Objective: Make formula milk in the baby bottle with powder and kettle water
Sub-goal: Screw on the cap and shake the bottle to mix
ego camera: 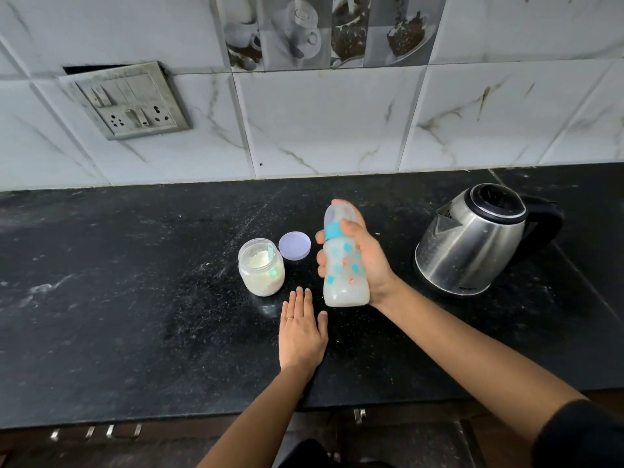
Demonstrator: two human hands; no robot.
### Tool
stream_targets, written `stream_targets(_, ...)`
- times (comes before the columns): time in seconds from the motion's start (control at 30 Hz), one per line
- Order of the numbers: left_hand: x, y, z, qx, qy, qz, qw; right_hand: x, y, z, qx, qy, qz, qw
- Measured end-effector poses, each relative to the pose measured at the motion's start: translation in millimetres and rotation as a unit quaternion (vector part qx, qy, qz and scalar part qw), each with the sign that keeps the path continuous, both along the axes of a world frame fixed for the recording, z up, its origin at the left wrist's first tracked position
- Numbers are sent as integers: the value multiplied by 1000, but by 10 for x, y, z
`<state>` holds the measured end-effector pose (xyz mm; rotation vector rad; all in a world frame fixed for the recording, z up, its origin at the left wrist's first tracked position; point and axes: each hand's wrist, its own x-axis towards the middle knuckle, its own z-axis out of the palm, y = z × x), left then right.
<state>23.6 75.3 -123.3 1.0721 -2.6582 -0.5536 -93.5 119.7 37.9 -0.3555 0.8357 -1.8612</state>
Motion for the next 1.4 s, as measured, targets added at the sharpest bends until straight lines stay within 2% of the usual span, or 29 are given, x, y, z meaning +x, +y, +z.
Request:
stream_targets(0.13, -4, -4, -20, -4, -4, 0, 1000, -280, -92, 113, -42, -115, -52, 991)
stream_targets(0.17, -3, 0, -19, -6, -4, -1, 1000, -294, -80, 110, -46, -118, -48, 991)
stream_targets(0.3, -5, 11, 0, -6, -7, 0, 1000, -58, 2, -38, -23, -42, 27, 998)
stream_targets(0.37, -5, 9, 4, -7, -6, -1, 1000, -110, -24, 2, -16, -42, 5, 999)
stream_targets(0.47, -12, 9, -10, -7, -5, 1, 1000, -311, -84, 146, -7, -90, -59, 994)
stream_targets(0.63, -16, 19, -12, -7, 0, 5, 1000, -52, 23, 48, -9, -15, 8, 1000)
stream_targets(0.67, -16, 16, -15, -8, 1, 5, 1000, -74, 17, 72, -15, -25, 2, 1000)
stream_targets(0.77, -21, 9, -36, -7, -10, 2, 1000, -253, -47, 159, -46, -149, -61, 986)
stream_targets(0.8, -19, 8, -35, -8, -8, 2, 1000, -261, -54, 165, -47, -164, -63, 983)
stream_targets(0.93, -15, 8, -27, -8, -7, 1, 1000, -5, 19, 75, -14, -46, -1, 999)
stream_targets(0.97, -13, 9, -25, -8, -5, 1, 1000, 0, 20, 91, -22, -44, -1, 999)
stream_targets(1.1, -18, 5, -26, -3, -2, 0, 1000, -247, -61, 167, -50, -152, -60, 985)
stream_targets(1.27, -8, 1, -29, -2, 3, 2, 1000, -51, 15, 36, -54, -53, 26, 997)
stream_targets(1.4, -11, -5, -27, 0, 0, -2, 1000, -247, -63, 105, -78, -128, -37, 988)
